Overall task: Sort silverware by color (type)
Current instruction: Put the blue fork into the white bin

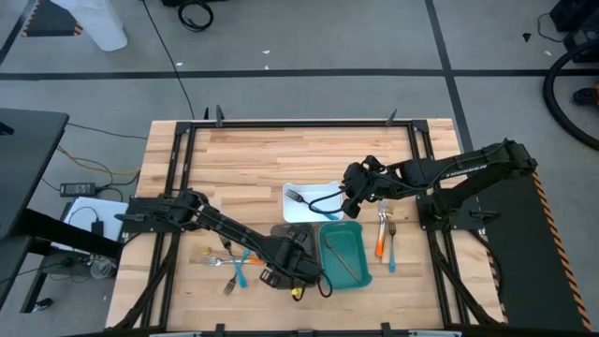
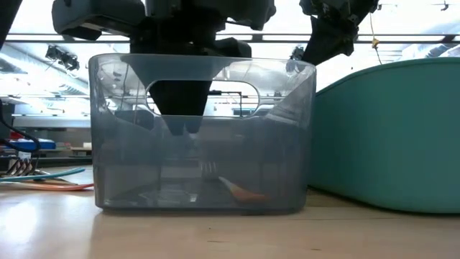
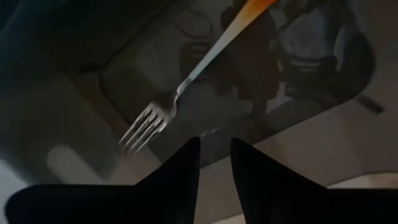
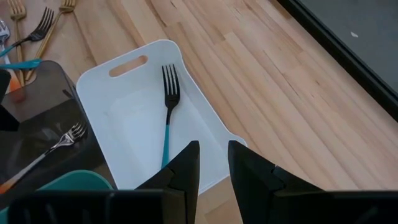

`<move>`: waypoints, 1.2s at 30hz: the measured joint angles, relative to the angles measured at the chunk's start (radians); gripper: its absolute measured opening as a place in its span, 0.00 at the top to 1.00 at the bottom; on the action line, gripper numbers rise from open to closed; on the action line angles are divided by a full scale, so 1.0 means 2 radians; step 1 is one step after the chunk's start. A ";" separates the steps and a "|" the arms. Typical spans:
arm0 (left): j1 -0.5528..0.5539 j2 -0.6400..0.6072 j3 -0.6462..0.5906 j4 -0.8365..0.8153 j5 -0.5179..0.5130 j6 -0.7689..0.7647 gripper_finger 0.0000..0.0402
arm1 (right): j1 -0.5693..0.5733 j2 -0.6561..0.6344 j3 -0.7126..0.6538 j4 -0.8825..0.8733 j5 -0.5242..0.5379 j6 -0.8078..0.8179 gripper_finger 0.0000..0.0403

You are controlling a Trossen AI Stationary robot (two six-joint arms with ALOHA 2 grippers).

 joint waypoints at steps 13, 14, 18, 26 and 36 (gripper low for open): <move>-0.018 -0.076 0.001 -0.028 -0.076 -0.036 0.77 | 0.000 0.000 0.000 0.004 0.000 0.000 0.76; -0.018 -0.081 0.001 -0.031 -0.076 -0.037 0.77 | 0.000 0.000 0.000 0.003 0.000 0.000 0.76; -0.029 -0.110 -0.009 -0.035 -0.072 -0.043 0.77 | 0.000 0.000 0.000 0.004 0.000 0.001 0.76; -0.052 -0.159 -0.099 -0.035 -0.054 -0.090 0.77 | 0.000 0.000 0.000 0.007 0.000 0.000 0.76; -0.076 -0.188 -0.200 -0.037 0.007 -0.093 0.77 | 0.000 0.000 0.000 0.013 0.000 -0.010 0.76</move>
